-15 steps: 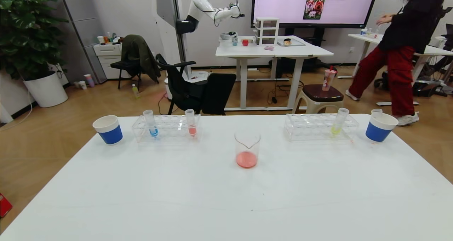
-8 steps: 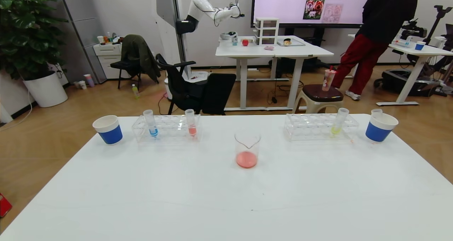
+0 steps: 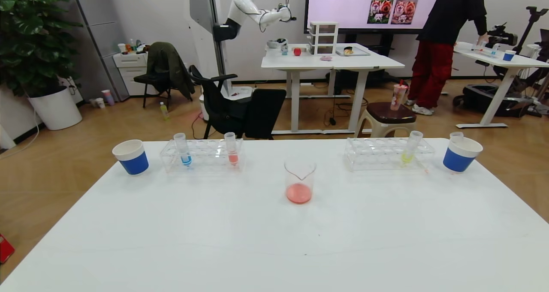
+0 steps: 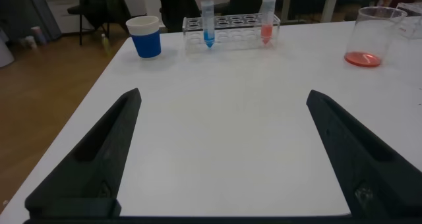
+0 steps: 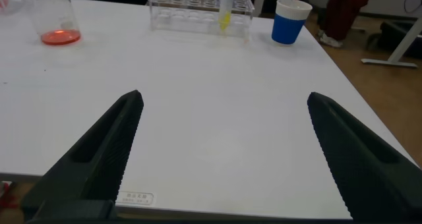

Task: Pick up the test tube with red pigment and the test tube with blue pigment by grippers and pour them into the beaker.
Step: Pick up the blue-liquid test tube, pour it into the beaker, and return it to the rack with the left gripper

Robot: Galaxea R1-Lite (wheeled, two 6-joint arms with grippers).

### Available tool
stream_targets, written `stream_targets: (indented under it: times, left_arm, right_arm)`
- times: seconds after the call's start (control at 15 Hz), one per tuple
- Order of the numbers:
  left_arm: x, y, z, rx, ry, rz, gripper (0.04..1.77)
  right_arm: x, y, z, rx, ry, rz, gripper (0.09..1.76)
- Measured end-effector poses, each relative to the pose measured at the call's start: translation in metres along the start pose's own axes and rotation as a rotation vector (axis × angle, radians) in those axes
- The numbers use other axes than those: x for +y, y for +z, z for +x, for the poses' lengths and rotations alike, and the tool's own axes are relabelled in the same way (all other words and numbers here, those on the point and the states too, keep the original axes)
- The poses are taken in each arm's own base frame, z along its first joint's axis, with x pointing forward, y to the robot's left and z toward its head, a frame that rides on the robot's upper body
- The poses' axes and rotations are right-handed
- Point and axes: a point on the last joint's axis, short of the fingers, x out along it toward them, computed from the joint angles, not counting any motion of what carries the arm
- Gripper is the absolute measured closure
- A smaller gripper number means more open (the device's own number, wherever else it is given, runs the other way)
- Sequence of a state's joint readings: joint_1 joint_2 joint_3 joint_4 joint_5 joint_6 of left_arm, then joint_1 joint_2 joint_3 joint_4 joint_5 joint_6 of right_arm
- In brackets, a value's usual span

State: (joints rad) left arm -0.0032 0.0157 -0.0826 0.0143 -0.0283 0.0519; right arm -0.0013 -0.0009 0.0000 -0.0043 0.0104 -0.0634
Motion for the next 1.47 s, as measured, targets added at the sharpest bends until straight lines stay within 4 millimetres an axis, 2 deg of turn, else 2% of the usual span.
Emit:
stream_targets:
  times: [0.2,0.33,0.53,0.67,0.87,1.07,1.27,1.47]
  left_arm:
    - [0.003,0.046,0.008,-0.031,-0.015,-0.006,0.06]
    - [0.005,0.082,0.028,-0.049,-0.022,-0.010,0.06]
    - [0.008,0.128,0.082,-0.063,-0.024,-0.009,0.06]
    - [0.009,0.144,0.128,-0.049,-0.024,-0.011,0.06]
    - [0.010,0.141,0.199,-0.024,-0.023,-0.017,0.06]
    - [0.008,0.118,0.259,-0.044,-0.024,-0.040,0.06]
    - [0.005,0.076,0.302,0.048,-0.029,-0.053,0.06]
    - [0.004,0.041,0.329,0.090,-0.023,-0.064,0.06]
  right_arm:
    - [0.000,0.000,0.000,0.000,0.000,0.000,0.11]
    - [0.000,0.000,0.000,0.000,0.000,0.000,0.11]
    - [0.000,0.000,0.000,0.000,0.000,0.000,0.11]
    - [0.000,0.000,0.000,0.000,-0.001,0.000,0.11]
    - [0.000,0.000,0.000,0.000,0.000,0.000,0.11]
    - [0.000,0.000,0.000,0.000,0.000,0.000,0.11]
    - [0.000,0.000,0.000,0.000,0.000,0.000,0.11]
    - [0.000,0.000,0.000,0.000,0.000,0.000,0.11]
